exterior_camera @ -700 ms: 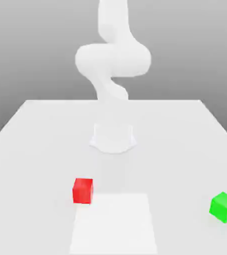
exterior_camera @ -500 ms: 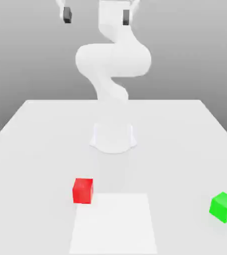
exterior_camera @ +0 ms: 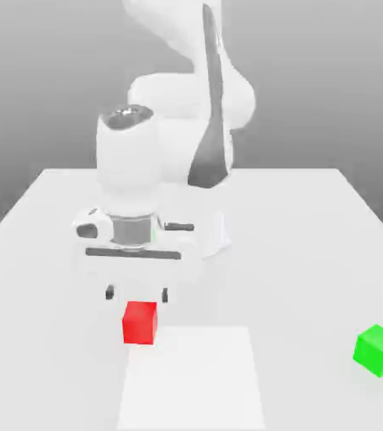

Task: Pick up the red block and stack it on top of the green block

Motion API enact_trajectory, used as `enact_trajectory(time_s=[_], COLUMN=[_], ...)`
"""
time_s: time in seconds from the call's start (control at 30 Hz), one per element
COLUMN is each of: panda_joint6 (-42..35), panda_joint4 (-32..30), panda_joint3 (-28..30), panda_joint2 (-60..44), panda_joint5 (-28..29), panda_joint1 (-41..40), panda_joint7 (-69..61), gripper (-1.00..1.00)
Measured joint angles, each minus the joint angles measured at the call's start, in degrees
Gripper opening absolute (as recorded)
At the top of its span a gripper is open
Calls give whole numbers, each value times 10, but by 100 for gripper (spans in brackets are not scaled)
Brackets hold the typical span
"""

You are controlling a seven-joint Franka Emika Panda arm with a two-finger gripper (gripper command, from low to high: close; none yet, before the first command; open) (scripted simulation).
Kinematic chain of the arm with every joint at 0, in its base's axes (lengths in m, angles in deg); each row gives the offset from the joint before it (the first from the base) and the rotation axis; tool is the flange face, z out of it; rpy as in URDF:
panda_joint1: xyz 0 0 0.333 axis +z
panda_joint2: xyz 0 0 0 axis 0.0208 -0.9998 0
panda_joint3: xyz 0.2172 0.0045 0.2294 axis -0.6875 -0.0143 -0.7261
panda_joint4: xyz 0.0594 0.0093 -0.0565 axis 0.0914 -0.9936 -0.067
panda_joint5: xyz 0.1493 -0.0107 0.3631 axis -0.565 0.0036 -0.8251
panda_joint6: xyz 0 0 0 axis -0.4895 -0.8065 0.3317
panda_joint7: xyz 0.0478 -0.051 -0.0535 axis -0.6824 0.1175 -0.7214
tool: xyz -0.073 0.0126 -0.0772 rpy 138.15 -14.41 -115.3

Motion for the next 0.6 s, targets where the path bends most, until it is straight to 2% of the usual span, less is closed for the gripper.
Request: enact_trajectory(time_s=[0.07,0.1,0.33,0.6], panda_joint6=[36,53,56,-72], panda_joint4=[5,7,8,-13], panda_joint3=[-26,-39,-43,-25], panda_joint2=[-43,-62,-66,82], panda_joint5=[-25,-31,-30,36], panda_joint1=[-20,-32,-36,-35], panda_joint7=[-19,-24,-23,24], gripper=[0,-100,-100,-100])
